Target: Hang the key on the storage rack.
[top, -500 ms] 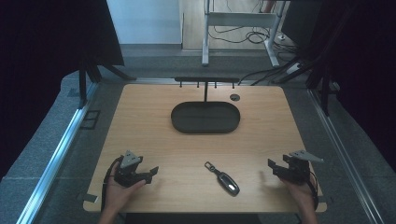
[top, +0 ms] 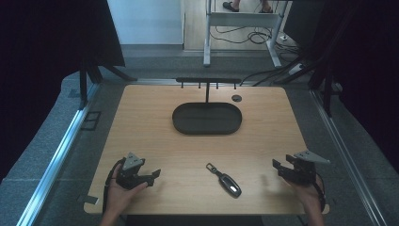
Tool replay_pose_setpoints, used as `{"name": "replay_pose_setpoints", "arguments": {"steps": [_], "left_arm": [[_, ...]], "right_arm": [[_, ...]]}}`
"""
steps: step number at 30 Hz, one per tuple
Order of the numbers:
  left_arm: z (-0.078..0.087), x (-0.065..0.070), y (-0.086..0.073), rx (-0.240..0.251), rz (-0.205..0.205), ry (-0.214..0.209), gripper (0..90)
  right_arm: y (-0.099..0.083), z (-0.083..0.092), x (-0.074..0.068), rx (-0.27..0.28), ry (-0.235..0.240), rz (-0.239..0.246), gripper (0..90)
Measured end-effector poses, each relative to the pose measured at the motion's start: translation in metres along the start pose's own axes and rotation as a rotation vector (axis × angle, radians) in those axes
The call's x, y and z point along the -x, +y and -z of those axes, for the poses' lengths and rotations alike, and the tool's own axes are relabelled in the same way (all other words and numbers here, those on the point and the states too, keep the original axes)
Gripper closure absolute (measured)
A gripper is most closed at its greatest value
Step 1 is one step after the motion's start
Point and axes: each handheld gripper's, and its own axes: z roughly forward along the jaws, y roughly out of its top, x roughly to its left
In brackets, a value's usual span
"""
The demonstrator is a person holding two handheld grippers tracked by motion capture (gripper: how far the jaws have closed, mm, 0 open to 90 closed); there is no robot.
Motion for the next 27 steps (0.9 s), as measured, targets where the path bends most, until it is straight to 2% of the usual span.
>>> {"name": "replay_pose_setpoints", "arguments": {"steps": [1,4,8,15,16,21,22,27], "left_arm": [[0.0,0.0,0.0,0.001,0.003,-0.004,23.3],[0.0,0.0,0.001,-0.001,0.001,-0.004,23.4],[-0.001,0.001,0.002,0.001,0.004,-0.003,23.4],[0.001,0.001,0.002,0.006,0.004,-0.005,23.4],[0.002,0.0,0.002,0.008,0.005,-0.006,23.4],[0.002,0.0,0.002,0.01,0.008,-0.007,23.5],[0.002,0.0,0.002,0.009,0.009,-0.007,23.4],[0.001,-0.001,0.001,0.004,0.01,-0.007,23.5]], "right_arm": [[0.001,0.002,0.001,-0.001,0.023,-0.012,38.1],[0.003,0.002,0.0,-0.008,0.039,-0.009,38.3],[0.013,0.002,-0.005,-0.018,0.087,0.001,38.5],[0.032,0.005,-0.012,-0.047,0.099,0.01,33.8],[0.039,0.006,-0.014,-0.063,0.112,0.019,33.7],[0.05,0.006,-0.02,-0.084,0.13,0.047,33.7],[0.057,0.006,-0.026,-0.096,0.144,0.072,34.5],[0.068,0.007,-0.038,-0.119,0.173,0.114,36.9]]}}
